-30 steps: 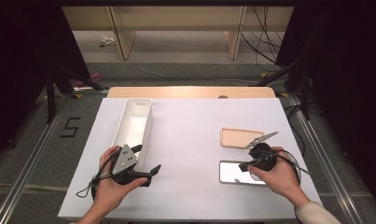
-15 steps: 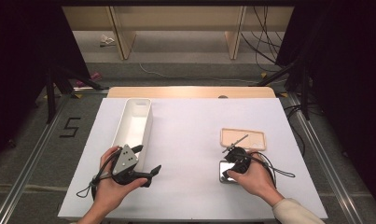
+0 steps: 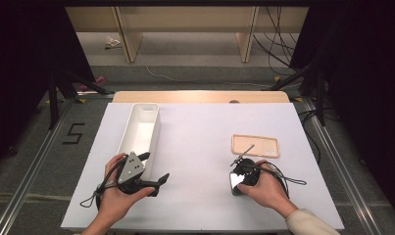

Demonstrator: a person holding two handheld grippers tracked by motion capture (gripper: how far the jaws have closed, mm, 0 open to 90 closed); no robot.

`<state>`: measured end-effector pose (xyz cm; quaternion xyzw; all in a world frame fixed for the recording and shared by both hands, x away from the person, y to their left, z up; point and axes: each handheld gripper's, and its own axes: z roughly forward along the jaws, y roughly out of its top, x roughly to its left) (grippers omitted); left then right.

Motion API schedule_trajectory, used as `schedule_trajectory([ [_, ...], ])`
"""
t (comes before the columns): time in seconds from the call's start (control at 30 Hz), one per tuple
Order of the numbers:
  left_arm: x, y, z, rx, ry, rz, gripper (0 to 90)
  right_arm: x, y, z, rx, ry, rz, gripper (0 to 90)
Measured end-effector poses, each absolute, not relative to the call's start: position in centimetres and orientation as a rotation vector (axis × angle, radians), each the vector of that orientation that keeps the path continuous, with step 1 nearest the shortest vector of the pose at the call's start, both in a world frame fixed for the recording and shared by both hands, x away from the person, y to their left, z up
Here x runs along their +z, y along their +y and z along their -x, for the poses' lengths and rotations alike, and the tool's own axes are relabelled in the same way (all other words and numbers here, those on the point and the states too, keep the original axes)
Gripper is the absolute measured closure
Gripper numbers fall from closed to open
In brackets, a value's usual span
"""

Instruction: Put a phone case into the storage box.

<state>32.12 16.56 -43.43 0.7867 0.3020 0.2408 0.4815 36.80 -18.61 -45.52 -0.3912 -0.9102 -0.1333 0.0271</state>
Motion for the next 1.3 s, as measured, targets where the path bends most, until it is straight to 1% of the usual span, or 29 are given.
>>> schedule_trajectory([
  [0.3, -43.4, 16.6, -32.1, 0.585, 0.736, -1.918, 9.0, -45.3, -20.1, -35.2, -0.296, -2.841, 1.060, 90.0],
  [0.47, -43.4, 16.6, -32.0, 0.585, 0.736, -1.920, 9.0, -45.2, -20.8, -34.6, -0.224, -2.841, 1.038, 90.0],
  [0.6, -43.4, 16.6, -32.1, 0.584, 0.737, -1.918, 9.0, -45.1, -22.2, -34.0, -0.154, -2.835, 1.021, 90.0],
  [0.83, -43.4, 16.5, -32.1, 0.586, 0.733, -1.920, 9.1, -45.0, -24.7, -33.6, -0.118, -2.833, 1.027, 90.0],
  [1.0, -43.4, 16.5, -32.1, 0.585, 0.735, -1.919, 9.1, -44.9, -25.7, -33.7, -0.110, -2.843, 1.050, 90.0],
  [1.3, -43.4, 16.5, -32.1, 0.585, 0.733, -1.920, 9.2, -44.9, -26.1, -33.8, -0.105, -2.844, 1.060, 90.0],
])
